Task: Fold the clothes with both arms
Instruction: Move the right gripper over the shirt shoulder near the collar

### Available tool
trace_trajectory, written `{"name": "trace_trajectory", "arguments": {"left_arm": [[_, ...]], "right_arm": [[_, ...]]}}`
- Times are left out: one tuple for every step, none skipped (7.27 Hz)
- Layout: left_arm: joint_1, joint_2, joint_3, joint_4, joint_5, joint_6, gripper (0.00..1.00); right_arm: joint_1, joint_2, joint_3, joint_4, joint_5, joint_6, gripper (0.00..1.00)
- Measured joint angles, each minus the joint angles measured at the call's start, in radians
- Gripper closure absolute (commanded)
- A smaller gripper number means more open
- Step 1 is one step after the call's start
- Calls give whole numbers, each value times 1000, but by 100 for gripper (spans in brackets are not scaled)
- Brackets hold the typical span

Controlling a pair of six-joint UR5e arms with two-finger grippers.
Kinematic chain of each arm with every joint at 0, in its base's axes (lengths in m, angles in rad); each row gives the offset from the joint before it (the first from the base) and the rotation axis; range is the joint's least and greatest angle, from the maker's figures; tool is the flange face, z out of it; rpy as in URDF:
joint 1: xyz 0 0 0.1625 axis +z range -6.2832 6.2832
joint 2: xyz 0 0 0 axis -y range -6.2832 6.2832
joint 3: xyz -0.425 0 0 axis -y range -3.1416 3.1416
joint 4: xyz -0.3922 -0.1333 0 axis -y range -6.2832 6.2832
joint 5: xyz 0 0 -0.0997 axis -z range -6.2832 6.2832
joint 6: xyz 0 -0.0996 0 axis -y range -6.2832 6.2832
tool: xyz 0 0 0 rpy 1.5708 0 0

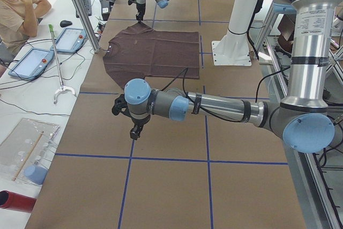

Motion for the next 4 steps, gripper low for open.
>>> {"name": "trace_trajectory", "arguments": {"left_arm": [[0,0,-3,0,0,0,0],[0,0,-6,0,0,0,0],[0,1,-7,0,-1,-1,0],[0,1,-8,0,-2,-2,0]], "right_arm": [[-1,0,0,0,-1,-2,100],[-2,0,0,0,-1,-4,100],[-2,10,3,1,0,-2,100],[-6,36,12,0,1,13,100]]}}
